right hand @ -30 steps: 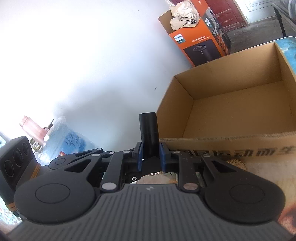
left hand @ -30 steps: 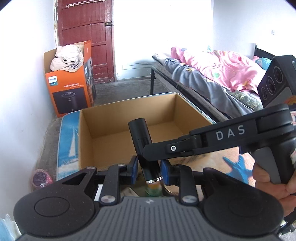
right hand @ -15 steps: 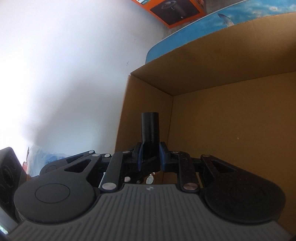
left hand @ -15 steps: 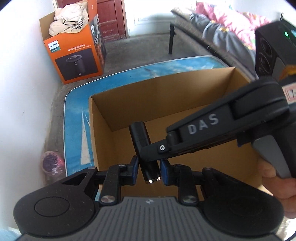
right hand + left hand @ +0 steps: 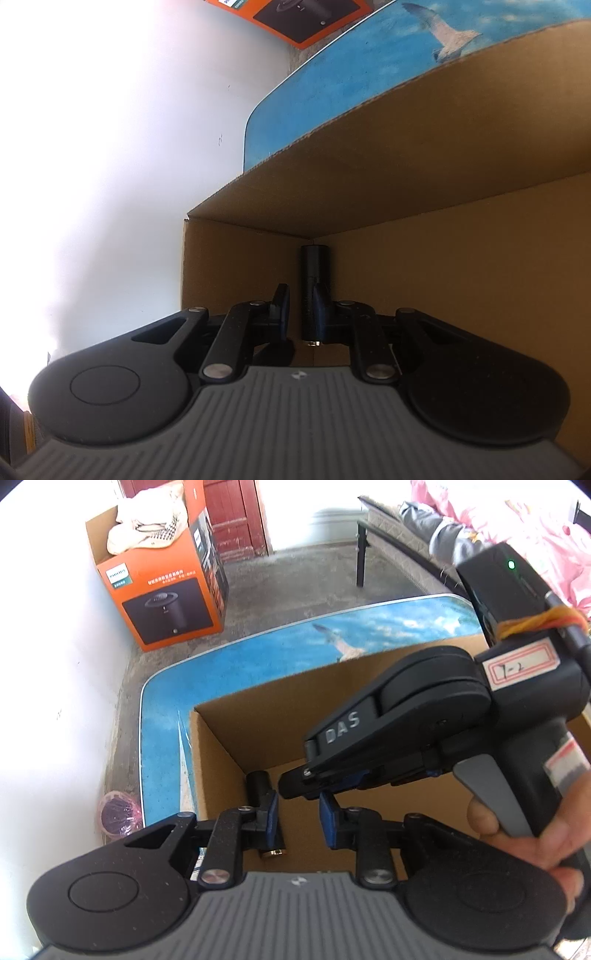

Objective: Organize rigid objects
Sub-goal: 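Open the right tool to drop the black cylinder in the box, then move the right tool to the pink bowl and grasp the green-white tube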

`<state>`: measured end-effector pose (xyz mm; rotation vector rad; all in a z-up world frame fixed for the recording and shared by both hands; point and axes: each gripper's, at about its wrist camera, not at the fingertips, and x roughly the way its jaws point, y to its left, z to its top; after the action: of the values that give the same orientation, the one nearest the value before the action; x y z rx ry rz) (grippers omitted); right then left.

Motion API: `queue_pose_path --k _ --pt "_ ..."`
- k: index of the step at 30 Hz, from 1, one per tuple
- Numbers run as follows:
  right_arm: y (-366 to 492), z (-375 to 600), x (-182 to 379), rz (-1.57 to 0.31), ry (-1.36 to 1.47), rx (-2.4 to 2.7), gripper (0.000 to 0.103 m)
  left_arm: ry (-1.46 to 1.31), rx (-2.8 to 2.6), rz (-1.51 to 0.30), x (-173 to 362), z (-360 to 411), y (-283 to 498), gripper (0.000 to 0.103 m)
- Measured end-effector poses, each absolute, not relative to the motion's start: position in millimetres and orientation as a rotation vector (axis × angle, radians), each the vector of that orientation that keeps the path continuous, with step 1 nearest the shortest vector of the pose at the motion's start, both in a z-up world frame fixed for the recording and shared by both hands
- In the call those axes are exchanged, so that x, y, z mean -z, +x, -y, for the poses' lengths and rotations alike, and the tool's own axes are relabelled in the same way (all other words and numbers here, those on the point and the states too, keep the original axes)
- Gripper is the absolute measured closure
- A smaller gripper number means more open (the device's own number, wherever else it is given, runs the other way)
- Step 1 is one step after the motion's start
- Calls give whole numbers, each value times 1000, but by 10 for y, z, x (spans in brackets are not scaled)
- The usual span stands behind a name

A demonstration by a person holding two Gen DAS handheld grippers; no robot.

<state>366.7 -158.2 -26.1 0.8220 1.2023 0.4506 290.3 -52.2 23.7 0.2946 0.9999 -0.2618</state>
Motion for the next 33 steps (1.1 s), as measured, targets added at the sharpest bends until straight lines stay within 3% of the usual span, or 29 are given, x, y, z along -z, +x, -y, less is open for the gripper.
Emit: queue_pose_path --k 7,16,24,33 --pt "3113 1850 -181 -1106 781 -487 87 203 319 -912 -636 346 2478 59" --pt "1631 2329 -954 -822 696 -598 74 101 436 -790 -987 136 1376 53" --pt "590 2506 -459 -765 629 -475 70 72 568 -864 -345 359 692 53" --pt "324 2324 263 -784 554 -348 69 162 594 -936 301 794 382 60"
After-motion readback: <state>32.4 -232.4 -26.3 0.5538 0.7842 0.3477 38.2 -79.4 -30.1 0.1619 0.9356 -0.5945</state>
